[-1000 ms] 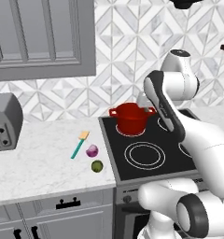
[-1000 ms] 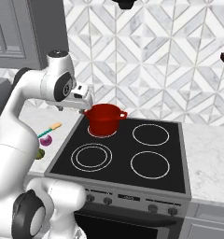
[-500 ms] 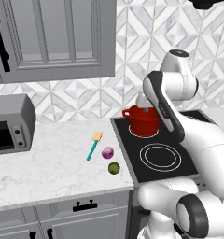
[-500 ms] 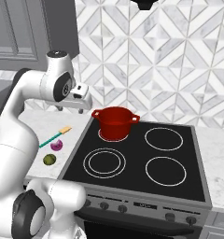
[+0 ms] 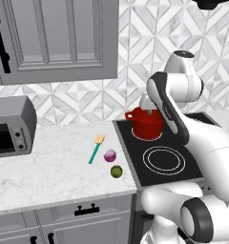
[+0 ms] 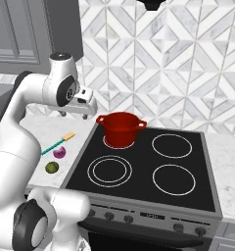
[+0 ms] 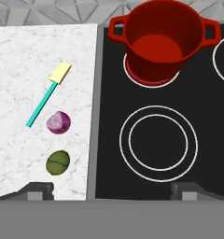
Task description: Put the lime and onion in the pot. Retrieve the spatula and lightly stir the vegetables in the pot.
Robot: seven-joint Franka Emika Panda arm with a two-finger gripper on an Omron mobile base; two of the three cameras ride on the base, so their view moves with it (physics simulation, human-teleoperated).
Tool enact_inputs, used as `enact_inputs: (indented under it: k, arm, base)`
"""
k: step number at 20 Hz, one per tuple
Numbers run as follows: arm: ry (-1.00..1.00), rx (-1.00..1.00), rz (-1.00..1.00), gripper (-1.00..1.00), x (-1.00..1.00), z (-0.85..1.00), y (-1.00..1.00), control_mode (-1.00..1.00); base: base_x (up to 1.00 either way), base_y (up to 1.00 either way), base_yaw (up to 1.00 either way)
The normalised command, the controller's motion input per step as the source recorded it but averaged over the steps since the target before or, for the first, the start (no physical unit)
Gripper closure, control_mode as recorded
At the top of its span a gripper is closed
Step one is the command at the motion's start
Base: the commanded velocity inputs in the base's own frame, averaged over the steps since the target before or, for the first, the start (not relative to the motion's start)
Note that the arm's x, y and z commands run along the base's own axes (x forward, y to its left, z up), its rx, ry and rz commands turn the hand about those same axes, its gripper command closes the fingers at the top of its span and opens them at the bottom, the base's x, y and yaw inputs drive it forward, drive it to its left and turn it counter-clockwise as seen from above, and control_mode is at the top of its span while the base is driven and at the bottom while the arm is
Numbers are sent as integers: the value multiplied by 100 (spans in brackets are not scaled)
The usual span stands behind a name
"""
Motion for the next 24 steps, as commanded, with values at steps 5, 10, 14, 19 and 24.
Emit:
enact_inputs:
  k: [5,10,14,19,24]
  arm:
    - [1,1,0,-100,-17,-35,6,-100]
    - [0,1,0,-100,-49,-60,46,-100]
    - [6,0,0,-100,-26,-44,58,-100]
    - [4,-2,1,-100,1,-23,16,-100]
    - [9,0,0,-100,0,-49,53,-100]
  base:
    - [-1,0,0]
    - [0,0,0]
    - [0,0,0]
    - [0,0,0]
    - [0,0,0]
